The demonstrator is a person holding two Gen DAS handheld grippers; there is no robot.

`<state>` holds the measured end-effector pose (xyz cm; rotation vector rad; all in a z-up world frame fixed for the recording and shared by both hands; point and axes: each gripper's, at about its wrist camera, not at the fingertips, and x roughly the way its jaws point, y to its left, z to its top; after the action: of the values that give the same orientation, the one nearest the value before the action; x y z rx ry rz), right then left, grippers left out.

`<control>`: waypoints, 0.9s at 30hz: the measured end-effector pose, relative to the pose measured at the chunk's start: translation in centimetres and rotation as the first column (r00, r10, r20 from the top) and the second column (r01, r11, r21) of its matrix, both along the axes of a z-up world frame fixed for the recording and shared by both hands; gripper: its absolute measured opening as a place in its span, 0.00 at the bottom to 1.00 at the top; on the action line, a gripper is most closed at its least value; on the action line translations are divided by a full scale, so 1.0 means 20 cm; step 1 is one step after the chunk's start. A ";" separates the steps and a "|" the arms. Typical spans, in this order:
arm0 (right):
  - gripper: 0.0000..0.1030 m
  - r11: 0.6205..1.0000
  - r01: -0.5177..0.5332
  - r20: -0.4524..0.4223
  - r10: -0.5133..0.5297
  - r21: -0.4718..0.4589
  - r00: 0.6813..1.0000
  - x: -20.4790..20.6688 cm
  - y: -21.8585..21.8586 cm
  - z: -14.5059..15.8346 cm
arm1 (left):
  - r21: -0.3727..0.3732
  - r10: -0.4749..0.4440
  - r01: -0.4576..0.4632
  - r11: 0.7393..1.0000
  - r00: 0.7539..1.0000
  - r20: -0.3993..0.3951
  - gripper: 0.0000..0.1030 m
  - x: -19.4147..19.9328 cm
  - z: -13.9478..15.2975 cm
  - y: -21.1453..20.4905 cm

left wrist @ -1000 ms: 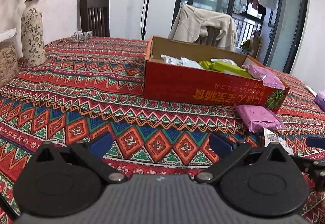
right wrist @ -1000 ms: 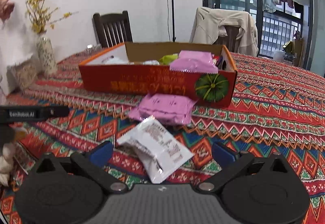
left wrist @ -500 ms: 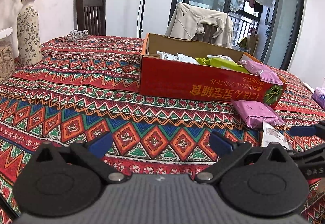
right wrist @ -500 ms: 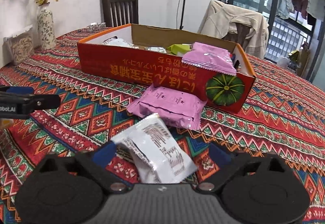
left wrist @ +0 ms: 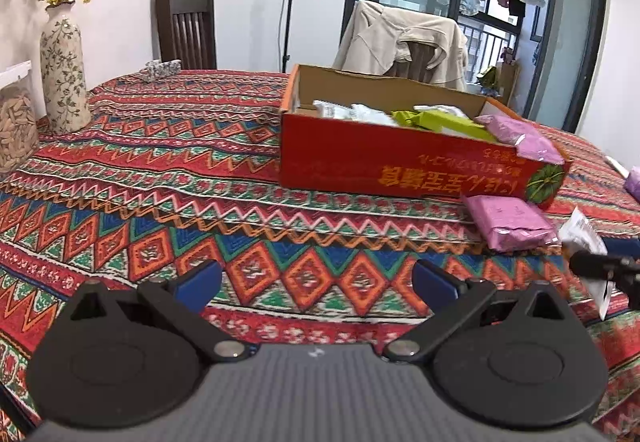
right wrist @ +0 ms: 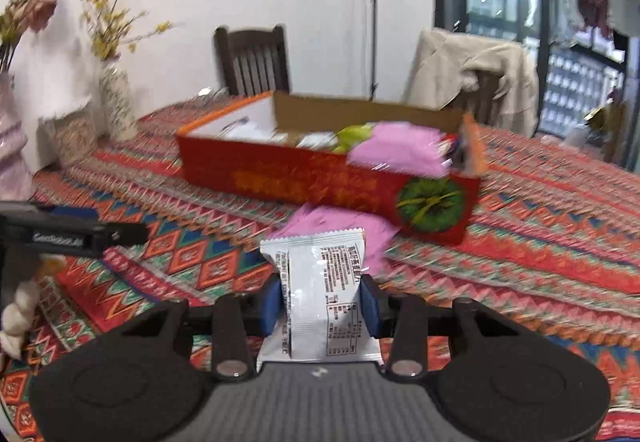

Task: Organize snacks
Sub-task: 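Grasp a white sachet with the right gripper, then grasp a pink packet with the left gripper while the right gripper holds its sachet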

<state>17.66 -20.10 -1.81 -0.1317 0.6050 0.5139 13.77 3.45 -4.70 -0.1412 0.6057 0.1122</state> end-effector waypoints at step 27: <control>0.39 0.930 0.348 -0.005 -0.349 0.122 0.937 0.28 -0.44 -0.11 | -0.104 -0.192 0.176 0.979 0.966 -0.176 1.00 0.63 0.07 -0.71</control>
<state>23.24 -29.00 -4.04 0.0873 0.5643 0.2025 26.34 -10.80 -3.30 -0.1598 0.8068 -0.0829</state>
